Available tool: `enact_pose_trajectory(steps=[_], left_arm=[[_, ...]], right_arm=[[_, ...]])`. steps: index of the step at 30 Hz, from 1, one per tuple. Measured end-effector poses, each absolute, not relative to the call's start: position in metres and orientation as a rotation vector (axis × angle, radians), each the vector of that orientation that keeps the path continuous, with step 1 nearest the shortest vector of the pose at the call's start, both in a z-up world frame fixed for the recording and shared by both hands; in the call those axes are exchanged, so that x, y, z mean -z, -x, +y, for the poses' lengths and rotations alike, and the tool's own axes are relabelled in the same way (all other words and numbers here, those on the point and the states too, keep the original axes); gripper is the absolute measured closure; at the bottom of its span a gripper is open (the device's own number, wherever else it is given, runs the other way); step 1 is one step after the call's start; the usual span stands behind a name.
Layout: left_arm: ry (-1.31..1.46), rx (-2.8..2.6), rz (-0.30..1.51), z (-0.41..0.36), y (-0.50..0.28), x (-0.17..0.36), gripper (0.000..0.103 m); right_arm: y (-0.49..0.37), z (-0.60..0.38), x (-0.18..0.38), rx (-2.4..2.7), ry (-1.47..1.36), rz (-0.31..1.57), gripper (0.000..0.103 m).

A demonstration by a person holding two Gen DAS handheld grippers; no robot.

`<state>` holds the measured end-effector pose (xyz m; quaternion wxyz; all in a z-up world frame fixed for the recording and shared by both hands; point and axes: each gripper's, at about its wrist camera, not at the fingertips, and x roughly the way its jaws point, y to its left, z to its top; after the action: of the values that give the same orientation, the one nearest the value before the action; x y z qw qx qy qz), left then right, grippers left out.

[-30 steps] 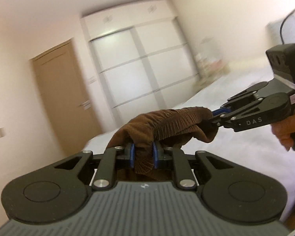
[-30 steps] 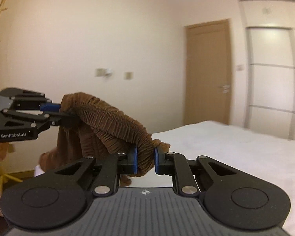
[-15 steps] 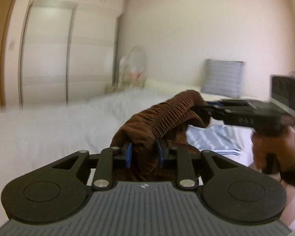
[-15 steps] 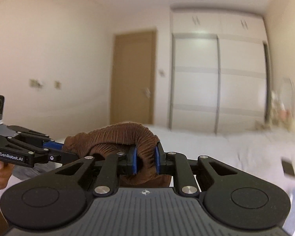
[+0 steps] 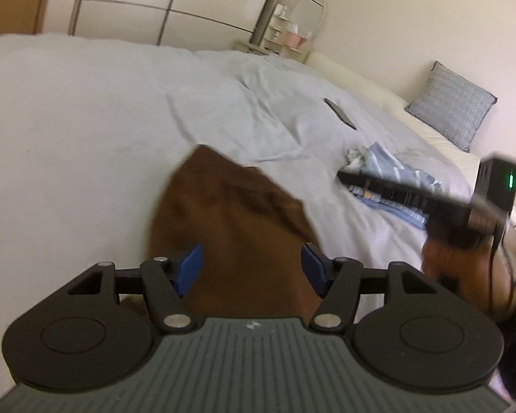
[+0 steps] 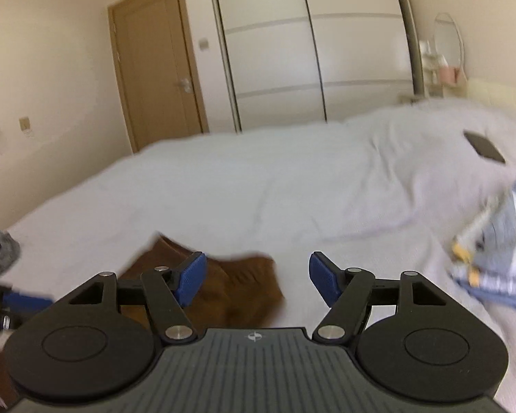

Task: Fold clothes
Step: 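Lift the shorts by the waistband with both tools and shake them out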

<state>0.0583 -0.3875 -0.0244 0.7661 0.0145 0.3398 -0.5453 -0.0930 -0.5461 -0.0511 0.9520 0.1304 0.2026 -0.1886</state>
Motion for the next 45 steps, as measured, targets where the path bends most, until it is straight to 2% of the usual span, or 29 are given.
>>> enact_pose_trajectory(steps=[6, 9, 11, 12, 13, 15, 16, 18, 24, 26, 27, 28, 30, 33, 36, 39, 44, 45], left_arm=[[-0.051, 1.188, 0.77, -0.485, -0.051, 0.027, 0.044], [-0.17, 1.135, 0.798, -0.531, -0.056, 0.042, 0.044], [-0.268, 1.067, 0.806, -0.553, -0.062, 0.054, 0.052], [-0.271, 1.071, 0.805, -0.549, -0.065, 0.055, 0.064], [-0.274, 1.075, 0.803, -0.545, -0.069, 0.057, 0.072], [-0.279, 1.083, 0.798, -0.538, -0.075, 0.06, 0.097], [-0.271, 1.079, 0.772, -0.524, -0.077, 0.053, 0.101], [-0.256, 1.071, 0.719, -0.498, -0.081, 0.04, 0.103], [-0.192, 1.037, 0.633, -0.434, -0.108, 0.002, 0.103], [-0.162, 1.03, 0.662, -0.422, -0.121, 0.0, 0.103], [-0.152, 1.031, 0.687, -0.421, -0.125, 0.003, 0.103], [-0.143, 1.032, 0.711, -0.42, -0.129, 0.007, 0.102], [-0.133, 1.043, 0.764, -0.423, -0.13, 0.016, 0.097], [-0.117, 1.061, 0.836, -0.433, -0.132, 0.032, 0.074], [-0.088, 1.101, 0.853, -0.442, -0.129, 0.035, 0.07], [-0.112, 1.136, 0.823, -0.458, -0.118, 0.029, 0.057], [-0.242, 1.166, 0.826, -0.499, -0.101, 0.037, 0.06], [-0.255, 1.168, 0.84, -0.505, -0.101, 0.042, 0.067]], right_arm=[[0.104, -0.572, 0.078, 0.399, -0.295, 0.438, 0.034], [0.095, -0.58, 0.086, 0.38, -0.292, 0.45, 0.034], [0.089, -0.585, 0.09, 0.353, -0.289, 0.457, 0.034], [0.085, -0.586, 0.091, 0.332, -0.288, 0.459, 0.034], [0.081, -0.587, 0.092, 0.309, -0.286, 0.461, 0.034], [0.07, -0.588, 0.095, 0.25, -0.284, 0.471, 0.031], [0.063, -0.588, 0.095, 0.222, -0.291, 0.477, 0.029], [0.048, -0.592, 0.098, 0.175, -0.313, 0.492, 0.027], [0.0, -0.617, 0.105, 0.151, -0.474, 0.56, 0.027], [-0.009, -0.624, 0.112, 0.142, -0.525, 0.578, 0.043], [-0.013, -0.626, 0.115, 0.139, -0.55, 0.583, 0.076], [-0.013, -0.627, 0.117, 0.141, -0.566, 0.579, 0.094], [-0.007, -0.62, 0.118, 0.155, -0.559, 0.562, 0.094], [0.0, -0.609, 0.116, 0.162, -0.519, 0.555, 0.094], [0.005, -0.602, 0.117, 0.164, -0.491, 0.551, 0.094], [0.007, -0.602, 0.118, 0.168, -0.498, 0.54, 0.094], [0.01, -0.601, 0.117, 0.173, -0.496, 0.528, 0.094], [0.01, -0.601, 0.117, 0.174, -0.49, 0.527, 0.094]])
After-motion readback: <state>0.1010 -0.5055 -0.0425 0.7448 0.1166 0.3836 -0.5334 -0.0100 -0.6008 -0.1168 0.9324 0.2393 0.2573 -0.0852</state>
